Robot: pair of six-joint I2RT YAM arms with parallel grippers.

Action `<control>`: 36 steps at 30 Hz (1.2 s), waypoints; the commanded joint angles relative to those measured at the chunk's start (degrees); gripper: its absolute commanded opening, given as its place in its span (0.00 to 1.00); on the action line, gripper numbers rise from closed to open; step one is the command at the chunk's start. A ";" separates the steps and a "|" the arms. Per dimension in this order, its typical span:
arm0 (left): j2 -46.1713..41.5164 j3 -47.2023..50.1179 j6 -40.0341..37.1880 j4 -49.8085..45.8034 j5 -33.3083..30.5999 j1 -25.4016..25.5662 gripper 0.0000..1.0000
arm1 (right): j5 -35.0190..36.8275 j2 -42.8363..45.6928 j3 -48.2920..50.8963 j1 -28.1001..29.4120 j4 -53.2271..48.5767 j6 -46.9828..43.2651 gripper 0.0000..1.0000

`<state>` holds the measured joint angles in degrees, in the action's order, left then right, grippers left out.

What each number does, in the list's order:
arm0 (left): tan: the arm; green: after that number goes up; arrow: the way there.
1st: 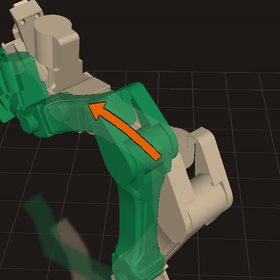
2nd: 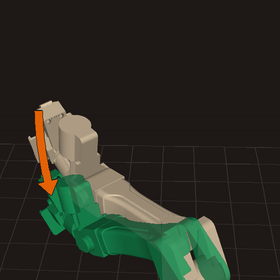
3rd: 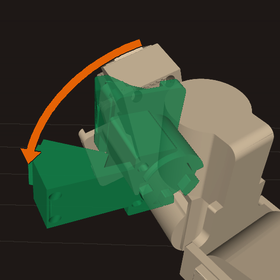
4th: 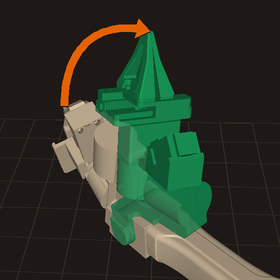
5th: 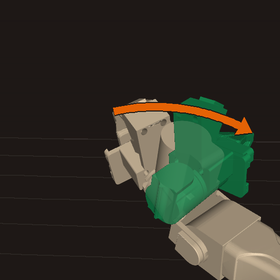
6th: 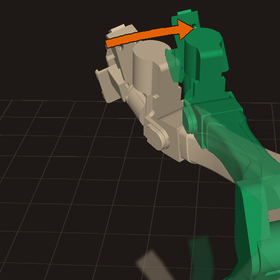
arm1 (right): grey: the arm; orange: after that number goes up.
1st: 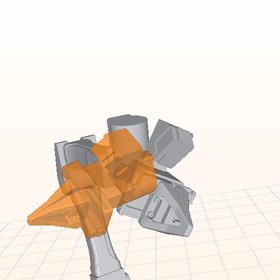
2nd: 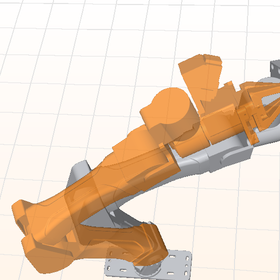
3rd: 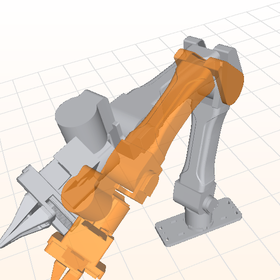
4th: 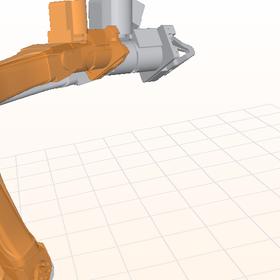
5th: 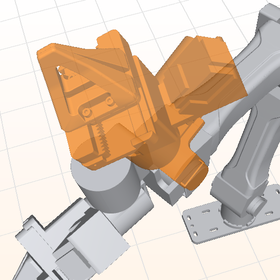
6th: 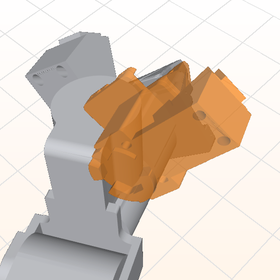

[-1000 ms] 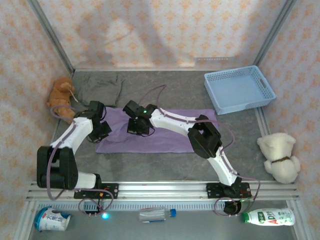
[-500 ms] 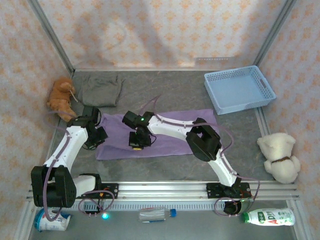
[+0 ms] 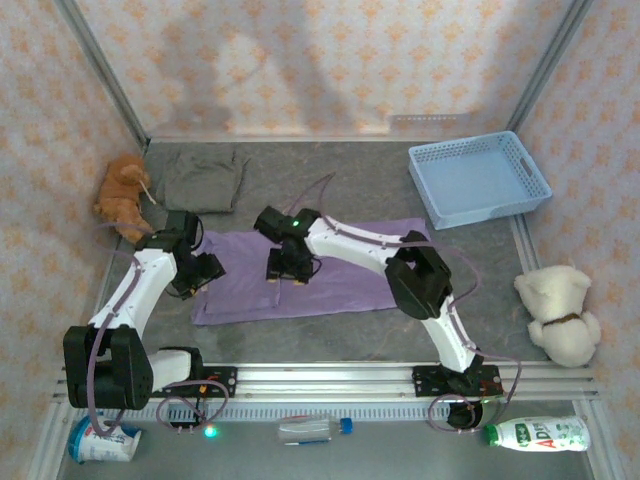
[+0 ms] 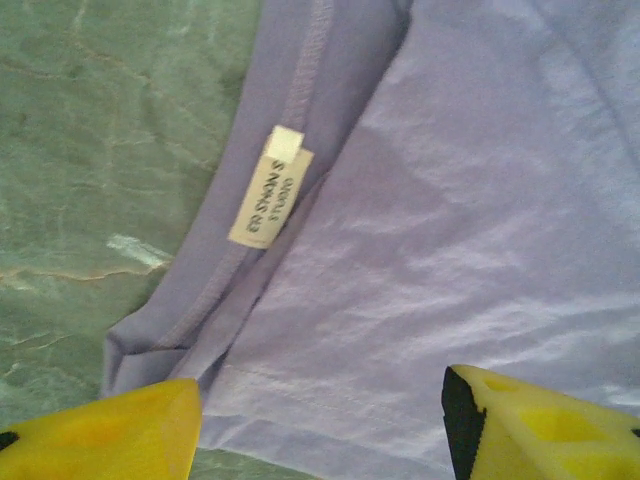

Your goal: Fold and stack the mixed laundry pile

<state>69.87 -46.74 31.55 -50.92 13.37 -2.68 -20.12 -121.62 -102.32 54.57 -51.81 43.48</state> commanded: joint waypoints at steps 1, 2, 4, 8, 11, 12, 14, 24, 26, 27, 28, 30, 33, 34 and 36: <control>1.74 -1.52 3.35 4.98 3.35 0.19 0.63 | 7.94 3.23 -1.04 -4.90 -4.34 -4.37 0.47; 2.35 -1.34 4.25 6.64 4.06 0.74 0.60 | 9.34 2.86 -1.61 -6.26 -4.57 -5.82 0.44; 4.18 -1.07 5.68 9.56 4.69 2.50 0.54 | 12.94 2.17 -2.08 -8.77 -4.73 -7.93 0.42; 8.27 -0.59 10.41 13.68 3.71 9.17 0.52 | 15.38 0.17 -0.63 -14.62 -3.65 -10.47 0.37; 10.91 -0.08 14.30 14.44 0.21 13.67 0.52 | 13.95 -0.77 2.15 -18.51 -0.90 -12.90 0.37; 11.56 0.23 15.65 14.49 -0.59 14.61 0.53 | 13.50 -1.02 2.67 -19.35 -0.40 -13.82 0.37; 13.01 1.51 18.63 15.47 -1.70 16.39 0.53 | 13.50 -1.57 3.95 -20.84 0.04 -15.58 0.38; 32.40 -7.20 23.41 19.22 1.92 26.28 0.52 | 11.90 0.12 15.94 -29.28 0.22 -16.17 0.38; 37.11 -13.27 23.53 17.91 1.53 29.17 0.52 | 11.29 2.36 20.09 -31.07 0.69 -15.97 0.38; 38.92 -16.24 23.41 17.13 1.20 30.20 0.52 | 11.39 3.45 21.99 -31.57 0.90 -15.94 0.38; 42.07 -19.77 23.23 16.22 0.68 31.19 0.52 | 11.59 4.77 24.08 -32.19 1.02 -15.90 0.37; 46.50 -26.63 22.74 14.38 -0.15 32.22 0.52 | 11.83 7.08 27.66 -32.98 1.35 -15.63 0.38; 53.90 -39.28 20.61 9.60 -2.71 32.21 0.52 | 13.65 9.27 30.43 -33.33 0.31 -14.88 0.38; 56.59 -44.48 19.27 7.07 -4.19 32.10 0.52 | 14.51 9.77 30.86 -33.38 -0.51 -14.14 0.39; 61.88 -55.07 16.86 2.14 -6.57 31.52 0.53 | 16.24 10.42 30.89 -33.39 -2.37 -12.39 0.41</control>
<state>124.31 -94.76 51.59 -42.48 11.84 29.87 -8.64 -110.32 -74.11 21.04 -48.53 29.04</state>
